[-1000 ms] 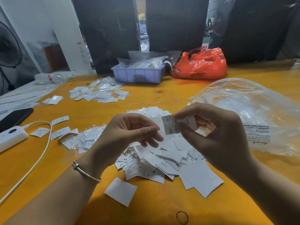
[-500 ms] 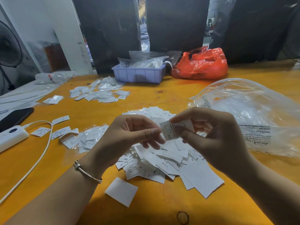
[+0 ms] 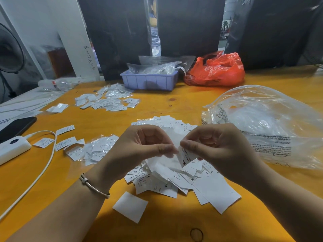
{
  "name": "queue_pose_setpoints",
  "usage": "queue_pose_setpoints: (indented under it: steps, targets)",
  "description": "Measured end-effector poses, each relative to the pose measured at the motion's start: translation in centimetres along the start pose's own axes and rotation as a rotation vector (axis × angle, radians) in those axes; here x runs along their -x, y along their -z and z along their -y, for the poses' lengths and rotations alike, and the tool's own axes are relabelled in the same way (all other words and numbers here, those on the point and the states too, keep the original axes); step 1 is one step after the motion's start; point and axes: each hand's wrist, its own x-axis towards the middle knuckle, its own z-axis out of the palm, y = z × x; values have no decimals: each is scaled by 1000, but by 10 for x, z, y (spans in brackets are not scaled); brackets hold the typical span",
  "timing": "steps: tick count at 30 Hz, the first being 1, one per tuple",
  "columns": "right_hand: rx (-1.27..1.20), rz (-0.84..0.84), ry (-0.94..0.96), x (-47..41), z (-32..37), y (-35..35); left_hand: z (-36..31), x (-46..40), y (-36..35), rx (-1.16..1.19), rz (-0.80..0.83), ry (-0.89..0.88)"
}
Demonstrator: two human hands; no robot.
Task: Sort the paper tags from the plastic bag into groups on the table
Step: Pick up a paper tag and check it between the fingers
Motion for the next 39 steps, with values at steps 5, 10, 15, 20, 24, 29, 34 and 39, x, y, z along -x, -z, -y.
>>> queue_pose_setpoints:
  steps: [5,10,15,20,24,29,34,39]
  targets:
    - [56,21,-11,-1,-6,2,0,-1,-2,-66,65,59]
    - [114,79,29,-1,-7,3,1,-1,-3,-67,36,29]
    - [-69,-101,54,-2,2,11,3,-1,0,-45,-12,-29]
    - [-164,-387,104,-1,9,16,2,1,1,2,-16,-53]
    - [-68,-356,199,3,19,14,2,1,0,-4,-12,-67]
    - [89,-303,252,5,17,7,1,1,-1,-19,-20,-62]
    - [184,-326,305,6,18,6,0,1,-1,-24,-25,-56]
    - [301,-355,373,5,18,5,0,2,-1,-20,-20,-57]
